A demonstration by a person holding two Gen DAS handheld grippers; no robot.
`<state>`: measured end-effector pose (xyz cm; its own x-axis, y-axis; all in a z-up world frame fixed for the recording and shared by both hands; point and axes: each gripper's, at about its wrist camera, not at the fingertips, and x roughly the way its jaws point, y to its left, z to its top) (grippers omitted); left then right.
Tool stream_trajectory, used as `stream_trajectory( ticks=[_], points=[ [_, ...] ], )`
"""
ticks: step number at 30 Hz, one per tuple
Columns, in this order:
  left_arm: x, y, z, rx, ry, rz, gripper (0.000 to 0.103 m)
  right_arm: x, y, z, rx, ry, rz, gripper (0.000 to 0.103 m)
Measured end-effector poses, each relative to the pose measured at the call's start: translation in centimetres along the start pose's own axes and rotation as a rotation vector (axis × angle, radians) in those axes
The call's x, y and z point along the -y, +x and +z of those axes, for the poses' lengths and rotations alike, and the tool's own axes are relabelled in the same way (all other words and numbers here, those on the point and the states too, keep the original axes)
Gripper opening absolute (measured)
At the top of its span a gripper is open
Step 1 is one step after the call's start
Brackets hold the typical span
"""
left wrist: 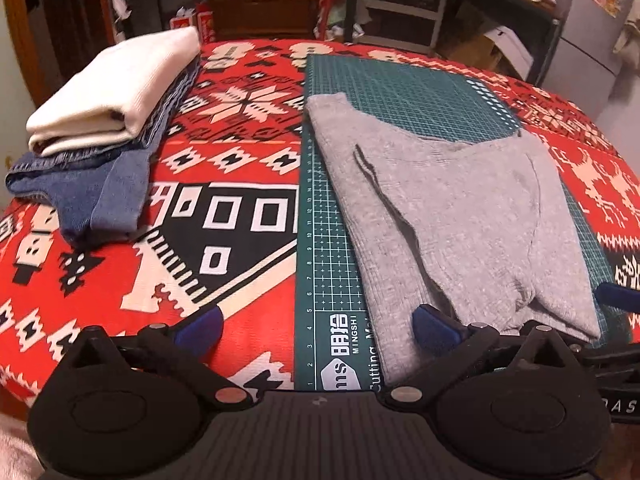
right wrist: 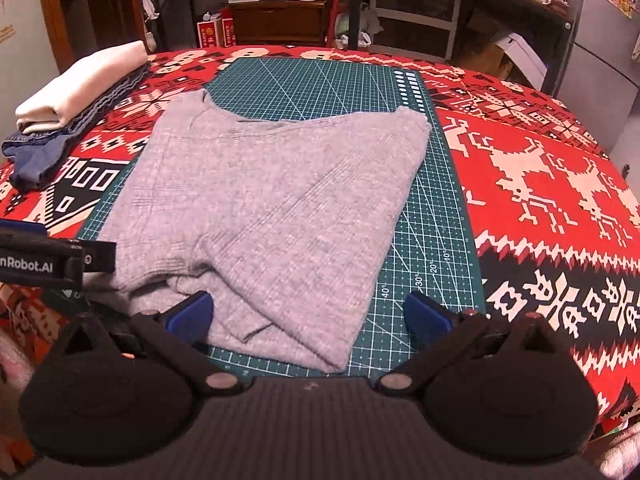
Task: Fold clothes
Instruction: 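Open both grippers and release the folded hem onto the shirt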
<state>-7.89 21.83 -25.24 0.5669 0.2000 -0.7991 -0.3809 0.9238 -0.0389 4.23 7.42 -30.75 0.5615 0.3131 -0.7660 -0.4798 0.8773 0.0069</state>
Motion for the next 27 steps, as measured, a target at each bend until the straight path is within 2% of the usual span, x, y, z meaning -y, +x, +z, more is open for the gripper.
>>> stream_trajectory(
  ticks=[8, 15, 23, 27],
  points=[
    [0.0, 0.1, 0.0, 0.003, -0.004, 0.004, 0.103, -0.1, -0.5, -0.7, 0.043, 0.011, -0.021, 0.103],
    [-0.3, 0.0, -1.4, 0.113, 0.035, -0.027, 0.103, 0.0, -0.6, -1.0, 0.065, 0.007, -0.021, 0.103],
    [-0.6, -1.4, -1.1, 0.149, 0.041, -0.057, 0.102, 0.0, -0.8, -1.0, 0.054, 0.008, -0.011, 0.103],
    [-0.8, -2.2, -0.9, 0.165, 0.047, -0.079, 0.1, 0.0, -2.2, -0.8, 0.059, -0.01, 0.004, 0.103]
  ],
)
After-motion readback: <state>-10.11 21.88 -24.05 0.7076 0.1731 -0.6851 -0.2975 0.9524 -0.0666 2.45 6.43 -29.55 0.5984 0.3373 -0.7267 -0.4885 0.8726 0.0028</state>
